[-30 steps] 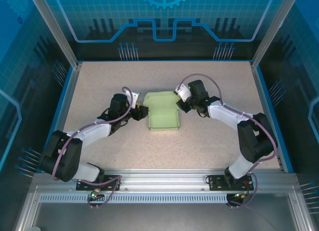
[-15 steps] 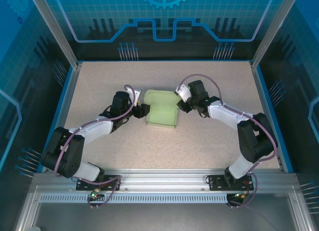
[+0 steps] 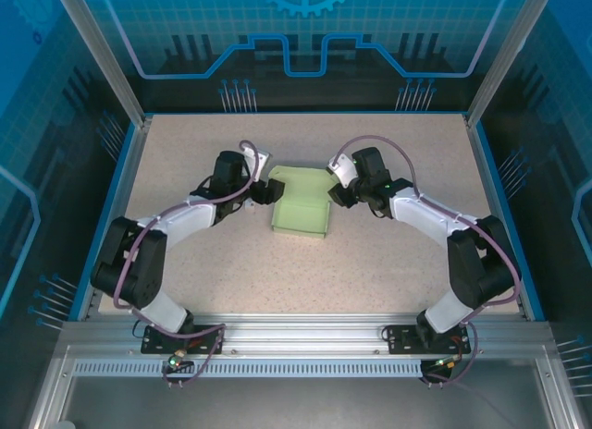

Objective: Fold the paper box

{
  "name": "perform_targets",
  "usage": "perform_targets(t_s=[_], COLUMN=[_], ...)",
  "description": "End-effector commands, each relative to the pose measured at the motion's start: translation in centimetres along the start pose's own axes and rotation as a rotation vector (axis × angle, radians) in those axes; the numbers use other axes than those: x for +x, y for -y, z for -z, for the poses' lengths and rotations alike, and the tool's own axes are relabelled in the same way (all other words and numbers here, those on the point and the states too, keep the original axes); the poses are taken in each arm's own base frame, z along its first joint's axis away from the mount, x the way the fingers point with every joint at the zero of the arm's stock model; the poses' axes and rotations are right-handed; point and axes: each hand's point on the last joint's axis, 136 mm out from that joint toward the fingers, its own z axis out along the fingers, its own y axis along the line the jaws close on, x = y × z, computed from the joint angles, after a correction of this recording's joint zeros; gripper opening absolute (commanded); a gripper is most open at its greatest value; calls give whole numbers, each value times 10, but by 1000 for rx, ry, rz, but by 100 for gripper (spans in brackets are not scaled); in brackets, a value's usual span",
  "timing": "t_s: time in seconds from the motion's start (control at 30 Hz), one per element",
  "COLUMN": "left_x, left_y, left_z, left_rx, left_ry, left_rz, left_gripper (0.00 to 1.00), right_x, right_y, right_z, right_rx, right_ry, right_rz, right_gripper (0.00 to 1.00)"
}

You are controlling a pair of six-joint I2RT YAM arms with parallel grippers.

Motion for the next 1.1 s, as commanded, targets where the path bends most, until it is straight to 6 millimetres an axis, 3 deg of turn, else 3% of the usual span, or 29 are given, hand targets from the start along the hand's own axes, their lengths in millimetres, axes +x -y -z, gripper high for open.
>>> perform_targets(t_s=[0.0,0.27,0.47,0.83,1.07], left_x=[-1,2,4,0,-14], left_y=[2,3,2,8,19], left_z=[-5,-7,-7,-11,-9], left_rx=[39,44,43,82,66], left_ry=[-27,-46,-53,-28,32], left_rz=[-17,-9,12,61,100], left_gripper=[71,42,27,16,10], right_x=[-2,-7,-9,-6,-9], right_y=[3,-1,-4,-2,7], right_z=[1,-5,-7,-10,-6], right_rx=[-11,-38,-45,28,188], right_ry=[-1,5,7,-14,-48], right_rz=[-26,-33,-38,-88,-192], right_gripper=[36,23,15,3,0])
